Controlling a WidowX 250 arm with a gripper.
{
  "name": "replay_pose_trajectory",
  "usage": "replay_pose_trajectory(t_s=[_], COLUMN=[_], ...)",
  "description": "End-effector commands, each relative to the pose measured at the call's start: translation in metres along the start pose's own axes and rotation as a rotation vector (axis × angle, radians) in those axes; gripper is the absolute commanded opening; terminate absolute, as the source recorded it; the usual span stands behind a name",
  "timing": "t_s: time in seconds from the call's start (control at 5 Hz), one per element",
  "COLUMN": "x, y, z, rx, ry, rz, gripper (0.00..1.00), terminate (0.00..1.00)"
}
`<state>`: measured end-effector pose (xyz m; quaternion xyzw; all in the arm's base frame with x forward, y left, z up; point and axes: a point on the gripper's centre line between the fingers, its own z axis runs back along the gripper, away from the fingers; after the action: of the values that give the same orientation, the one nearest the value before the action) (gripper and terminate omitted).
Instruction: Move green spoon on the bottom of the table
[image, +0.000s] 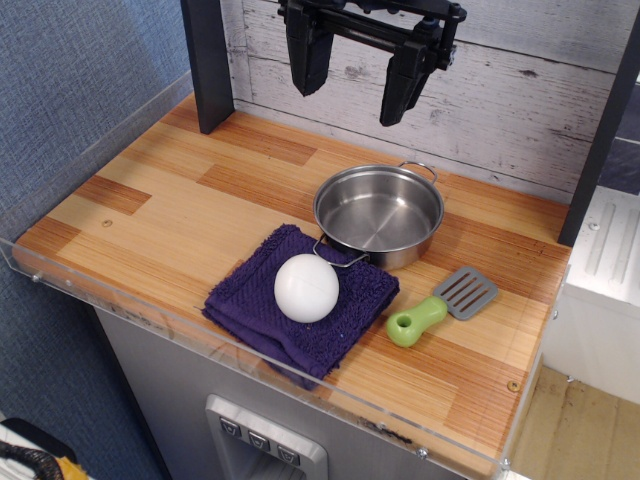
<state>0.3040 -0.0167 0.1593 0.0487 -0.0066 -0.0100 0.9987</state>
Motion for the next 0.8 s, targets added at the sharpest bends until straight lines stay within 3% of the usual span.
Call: replay_pose_trajectory(t_s=[0.0, 0.6], x=[0.000, -0.008], y=[0.000, -0.083], z=[0.000, 0.012], rx=[0.000, 0.005], ry=[0.000, -0.091], rz=[0.000, -0.173], gripper=[1.00, 1.00], terminate=[0.00, 0.00])
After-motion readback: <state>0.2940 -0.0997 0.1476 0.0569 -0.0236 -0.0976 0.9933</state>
